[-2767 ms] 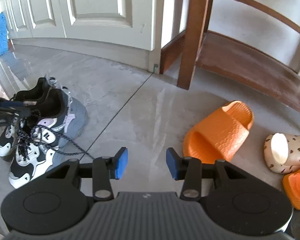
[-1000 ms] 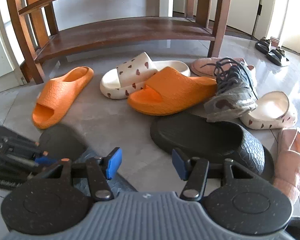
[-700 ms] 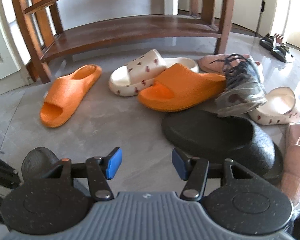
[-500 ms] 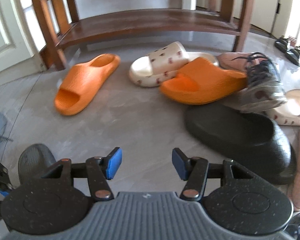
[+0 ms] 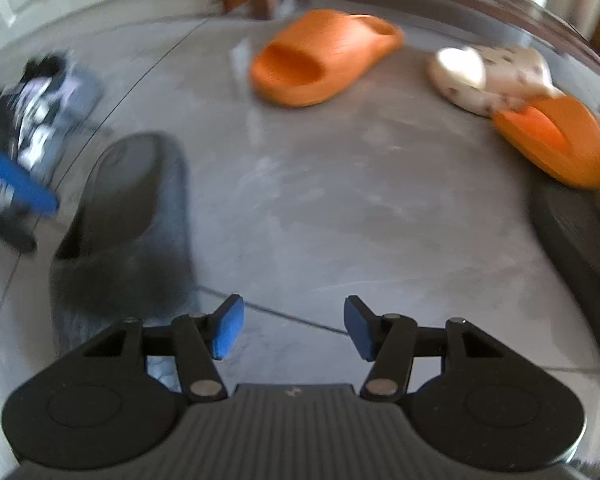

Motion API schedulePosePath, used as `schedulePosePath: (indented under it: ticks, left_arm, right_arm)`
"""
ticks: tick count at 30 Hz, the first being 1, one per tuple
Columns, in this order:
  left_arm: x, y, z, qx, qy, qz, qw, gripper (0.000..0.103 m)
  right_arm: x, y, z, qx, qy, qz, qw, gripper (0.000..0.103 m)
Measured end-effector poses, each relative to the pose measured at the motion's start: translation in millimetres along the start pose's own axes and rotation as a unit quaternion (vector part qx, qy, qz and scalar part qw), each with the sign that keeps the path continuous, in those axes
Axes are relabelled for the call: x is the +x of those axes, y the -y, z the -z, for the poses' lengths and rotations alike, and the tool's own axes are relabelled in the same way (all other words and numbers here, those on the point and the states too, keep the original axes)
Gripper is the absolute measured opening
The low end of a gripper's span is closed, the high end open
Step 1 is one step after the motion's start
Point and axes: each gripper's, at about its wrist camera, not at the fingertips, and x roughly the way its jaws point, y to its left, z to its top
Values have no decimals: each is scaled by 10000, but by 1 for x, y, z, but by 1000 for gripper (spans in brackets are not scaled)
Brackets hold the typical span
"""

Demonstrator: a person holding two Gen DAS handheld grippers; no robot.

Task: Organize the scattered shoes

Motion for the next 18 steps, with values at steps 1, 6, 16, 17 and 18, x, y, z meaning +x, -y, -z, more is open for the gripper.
schedulePosePath:
  ticks: [1,6,16,17,18]
  left_arm:
    - [1,2,3,-37,20,-30,10000,28]
    - [11,6,10,-152,70,-12,9999,31]
    - [6,-5,3,-710,547,-263,9956,34]
    - [5,-6,2,-755,587,-294,9950,34]
    - [3,-6,2,-776,615,-315,9946,34]
  right_arm:
    - [-1,-1,0,-70,-20,0,10000,60]
    - [-9,4,5,-198,-94,2,9998,60]
    - [-31,-19,34,-995,-320,-841,9910,59]
    - [-31,-24,36,-1193,-304,-920,9881,59]
    - [-31,-28,37,-1302,-295,-947,9865,59]
